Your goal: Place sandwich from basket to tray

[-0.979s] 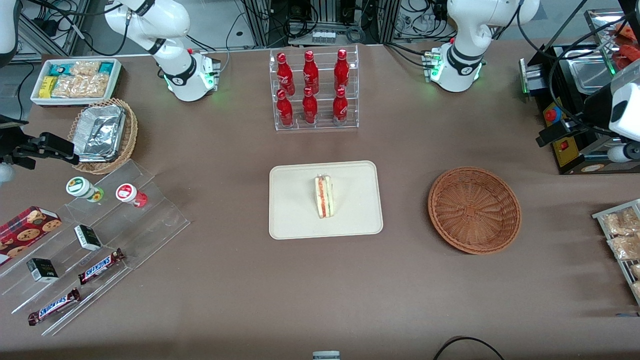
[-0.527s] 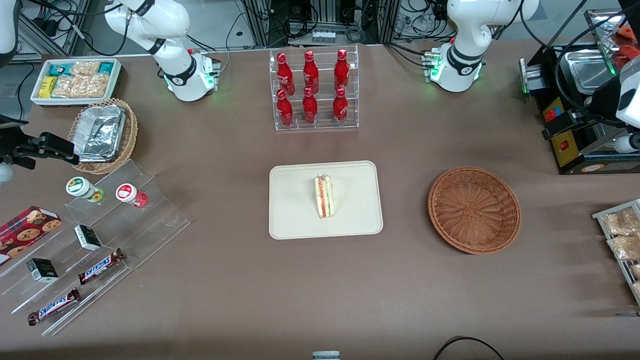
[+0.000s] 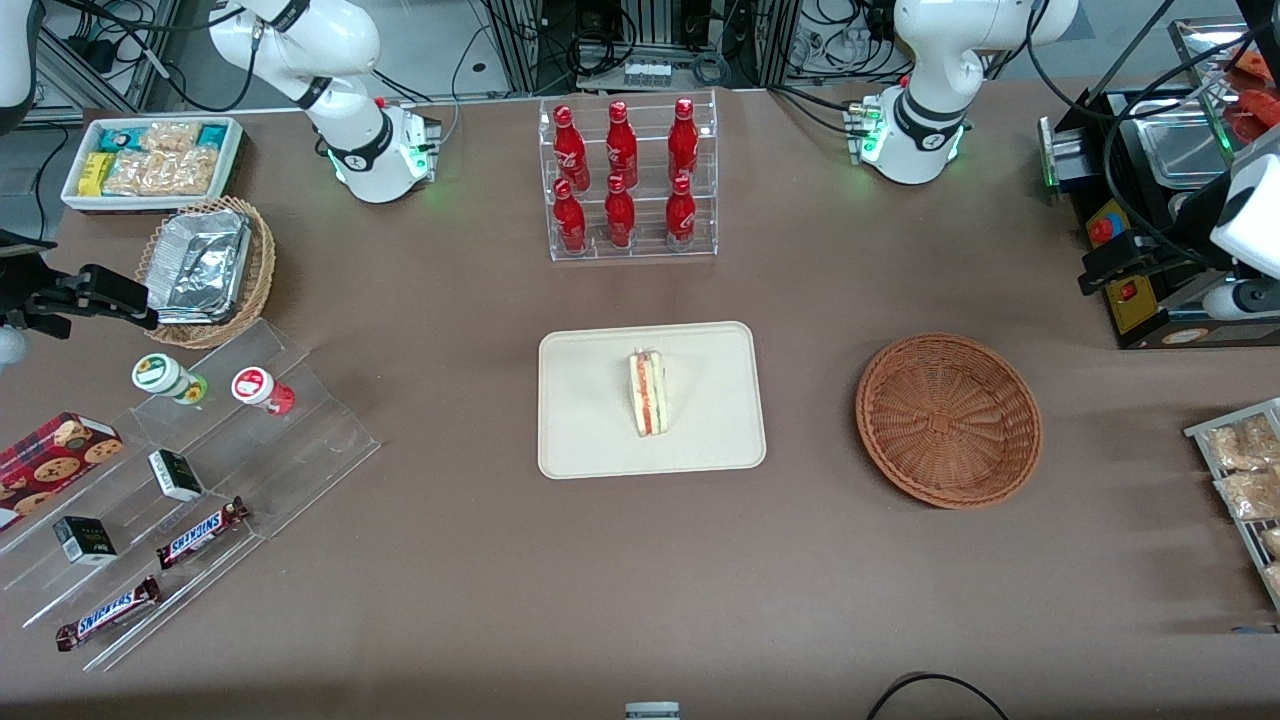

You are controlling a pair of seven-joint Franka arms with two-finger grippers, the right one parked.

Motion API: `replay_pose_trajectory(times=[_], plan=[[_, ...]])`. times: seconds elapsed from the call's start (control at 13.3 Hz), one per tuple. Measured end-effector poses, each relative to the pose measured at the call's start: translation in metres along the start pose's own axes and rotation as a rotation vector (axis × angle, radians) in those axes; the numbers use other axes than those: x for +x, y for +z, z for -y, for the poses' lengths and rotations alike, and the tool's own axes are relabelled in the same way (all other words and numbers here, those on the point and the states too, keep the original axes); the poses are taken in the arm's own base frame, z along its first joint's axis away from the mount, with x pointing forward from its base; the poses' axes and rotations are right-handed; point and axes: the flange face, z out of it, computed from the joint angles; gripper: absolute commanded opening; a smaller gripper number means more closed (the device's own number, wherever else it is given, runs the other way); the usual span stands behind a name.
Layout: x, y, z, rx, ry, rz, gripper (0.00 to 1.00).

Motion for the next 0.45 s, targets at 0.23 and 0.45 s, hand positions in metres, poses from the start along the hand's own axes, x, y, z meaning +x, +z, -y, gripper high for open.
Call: replay_pose_trajectory(times=[0.23,0.45], plan=[[0.002,-0.004,-0.005,0.006,0.048,-0.022,1.0],[0.002,-0.007,-0.011,0.021,-0.002,-0.033,1.0]])
